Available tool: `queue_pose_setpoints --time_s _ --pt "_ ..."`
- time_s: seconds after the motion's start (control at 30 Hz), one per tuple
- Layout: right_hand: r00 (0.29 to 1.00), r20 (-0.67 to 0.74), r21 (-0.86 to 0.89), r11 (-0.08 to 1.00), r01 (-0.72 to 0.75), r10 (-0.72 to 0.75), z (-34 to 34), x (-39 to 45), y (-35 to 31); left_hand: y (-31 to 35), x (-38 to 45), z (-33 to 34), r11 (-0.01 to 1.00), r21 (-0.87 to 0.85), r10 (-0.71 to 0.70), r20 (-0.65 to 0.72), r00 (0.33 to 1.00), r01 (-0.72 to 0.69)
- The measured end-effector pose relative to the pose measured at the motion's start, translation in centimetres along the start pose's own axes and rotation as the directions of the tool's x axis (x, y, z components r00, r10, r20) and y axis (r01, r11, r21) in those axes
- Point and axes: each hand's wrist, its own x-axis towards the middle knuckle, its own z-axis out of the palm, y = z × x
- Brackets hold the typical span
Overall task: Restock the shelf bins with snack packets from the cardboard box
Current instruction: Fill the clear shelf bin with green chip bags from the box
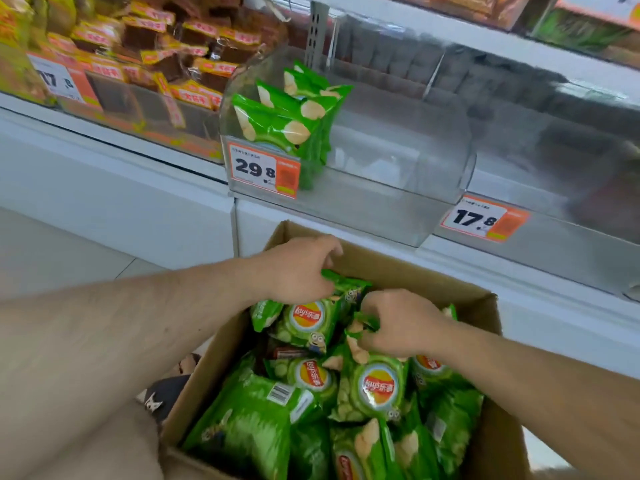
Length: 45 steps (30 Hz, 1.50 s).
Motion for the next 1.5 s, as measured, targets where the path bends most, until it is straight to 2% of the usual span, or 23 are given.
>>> queue_pose_setpoints --time_s 0.03,0.1,0.17,0.23,0.33,0.4,0.47,0.53,0.6,0.63,0.67,0.73,0.8,0.87,0.97,1.03,1.13,1.27,1.33,1.4,1.5 --pt "0.992 0.122 -0.083 0.996 -0.029 0.039 1.1 -0.3 0.4 0.1 0.0 0.3 1.000 0.001 0.002 0.029 1.000 -0.002" --pt "0.964 0.247 -0.275 0.961 -0.025 0.096 2.9 -0.5 1.0 0.3 0.0 0.7 1.000 -0.002 0.002 0.073 0.997 -0.002" --pt "0.937 0.330 -0.303 0.953 -0.012 0.117 4.1 -0.7 1.4 0.4 0.0 1.1 1.000 0.002 -0.006 0.119 0.993 0.006" --pt "0.933 0.347 -0.243 0.970 -0.007 0.094 4.3 -0.7 1.6 0.4 -0.1 1.4 1.000 0.021 -0.020 0.169 0.986 0.016" --pt "0.974 0.226 -0.197 0.979 0.051 -0.005 2.5 -0.8 1.5 0.2 -0.2 1.9 0.998 0.041 -0.047 0.215 0.975 0.039" --pt "0.991 0.130 -0.043 0.999 0.032 -0.026 -0.2 -1.1 1.6 0.2 -0.3 2.3 0.997 -0.025 -0.070 0.237 0.969 0.078" --pt "0.998 0.054 0.277 0.961 -0.002 -0.014 -2.7 -1.5 1.8 0.7 -0.7 2.5 0.967 -0.204 -0.098 0.254 0.962 0.153" --pt "0.999 0.022 0.577 0.816 0.028 -0.050 -4.2 -2.0 2.0 1.2 -0.7 2.9 0.890 -0.429 -0.044 0.252 0.967 0.152" --pt "0.997 0.020 0.743 0.668 0.034 -0.074 -5.0 -2.5 2.5 1.5 -0.5 3.2 0.840 -0.534 0.031 0.213 0.977 0.090" --pt "0.998 0.035 0.776 0.630 0.004 -0.050 -5.6 -2.8 3.1 1.4 -0.4 3.2 0.829 -0.555 0.033 0.186 0.982 0.077" --pt "0.999 0.050 0.775 0.630 -0.038 -0.002 -6.0 -3.0 3.9 1.2 -0.4 3.2 0.820 -0.566 0.011 0.166 0.986 0.087" --pt "0.981 0.021 0.647 0.745 -0.162 0.195 -6.4 -3.2 6.2 0.5 -0.3 3.2 0.804 -0.580 -0.052 0.150 0.987 0.131" --pt "0.931 -0.027 0.327 0.884 -0.335 0.363 -5.4 -2.8 8.7 -0.1 -0.3 3.1 0.803 -0.571 -0.092 0.163 0.982 0.170" --pt "0.915 0.052 0.144 0.904 -0.403 0.400 -3.0 -2.5 9.9 -0.5 -0.3 3.1 0.803 -0.567 -0.099 0.178 0.979 0.184" --pt "0.889 0.203 0.058 0.901 -0.429 0.410 0.1 -2.3 10.0 -0.4 -0.2 2.9 0.808 -0.563 -0.090 0.178 0.980 0.176" --pt "0.901 0.193 -0.022 0.920 -0.391 0.388 1.2 -2.0 9.8 -0.2 -0.1 2.6 0.801 -0.576 -0.084 0.163 0.983 0.164" --pt "0.916 0.194 -0.031 0.936 -0.352 0.351 0.2 -2.1 8.9 -0.4 0.0 2.1 0.787 -0.599 -0.087 0.124 0.989 0.144" --pt "0.962 0.232 -0.018 0.990 -0.143 0.143 -4.5 -4.0 7.1 -1.1 0.2 1.8 0.749 -0.648 -0.102 0.097 0.990 0.140" --pt "0.984 0.171 0.159 0.987 0.021 -0.048 -6.0 -5.1 6.1 -1.0 0.2 1.7 0.747 -0.649 -0.090 0.113 0.989 0.142" --pt "0.977 0.085 0.447 0.884 0.139 -0.197 -6.8 -5.7 4.9 -0.6 0.1 1.9 0.759 -0.635 -0.072 0.138 0.988 0.144" --pt "0.969 -0.030 0.602 0.769 0.215 -0.247 -7.2 -5.3 3.5 -0.1 -0.3 2.1 0.757 -0.643 0.017 0.202 0.979 0.120"
